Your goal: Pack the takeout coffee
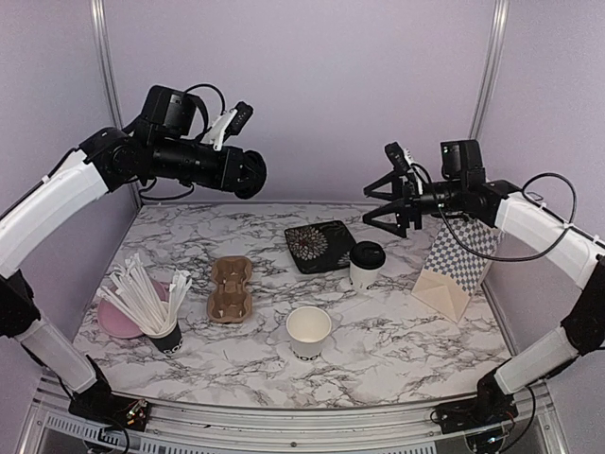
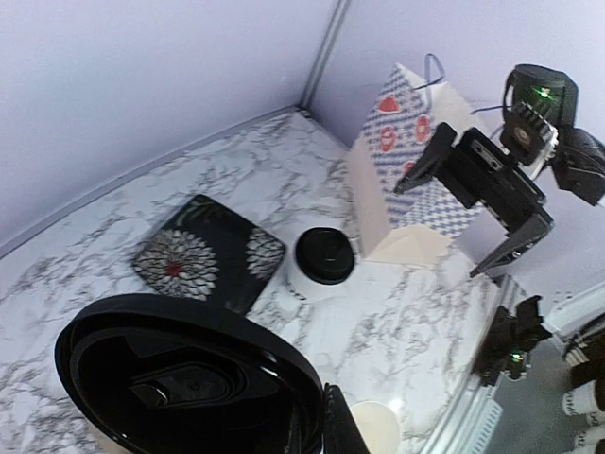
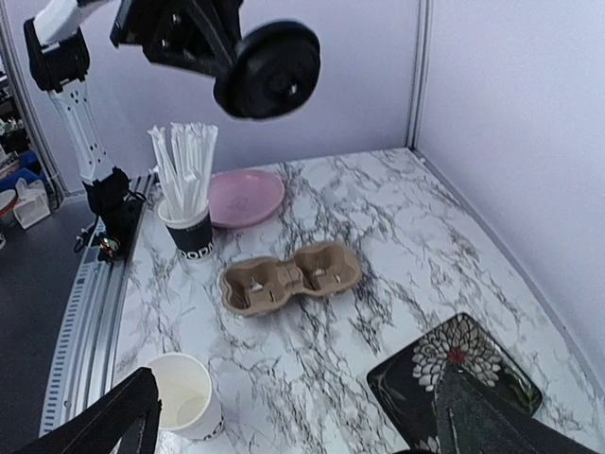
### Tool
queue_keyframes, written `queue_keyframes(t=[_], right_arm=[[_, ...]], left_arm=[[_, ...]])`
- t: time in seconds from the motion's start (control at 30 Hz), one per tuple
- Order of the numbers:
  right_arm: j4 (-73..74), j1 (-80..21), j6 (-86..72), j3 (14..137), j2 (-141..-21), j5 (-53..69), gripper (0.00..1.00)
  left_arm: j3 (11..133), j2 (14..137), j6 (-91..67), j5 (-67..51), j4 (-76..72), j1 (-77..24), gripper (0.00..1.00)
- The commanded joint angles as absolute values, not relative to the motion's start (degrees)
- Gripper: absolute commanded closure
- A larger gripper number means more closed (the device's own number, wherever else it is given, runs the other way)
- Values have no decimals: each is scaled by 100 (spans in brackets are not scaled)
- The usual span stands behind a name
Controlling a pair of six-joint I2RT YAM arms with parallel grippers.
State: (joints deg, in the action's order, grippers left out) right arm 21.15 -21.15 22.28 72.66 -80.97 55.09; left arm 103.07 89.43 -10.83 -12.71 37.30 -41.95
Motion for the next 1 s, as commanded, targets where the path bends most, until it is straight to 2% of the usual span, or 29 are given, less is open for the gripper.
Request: queue_keyframes(t=[0.0, 0.23, 0.47, 0.97], right_arm=[[1371, -2443, 1307, 7953, -8175, 6243, 2], [1761, -3339, 1774, 8994, -8728, 5527, 1], [1793, -3853, 1872, 9419, -9106, 5144, 2], [1577, -4089, 1578, 9519, -9261, 5182, 6]], left_arm=[[9366, 8584, -2059, -3299, 1760, -4188, 96], [8831, 8423, -2919, -4145, 739, -4191, 95], [8122, 8195, -4041, -4775, -1029, -4188, 95], [8134, 8168, -4221, -4824, -1151, -4284, 94]])
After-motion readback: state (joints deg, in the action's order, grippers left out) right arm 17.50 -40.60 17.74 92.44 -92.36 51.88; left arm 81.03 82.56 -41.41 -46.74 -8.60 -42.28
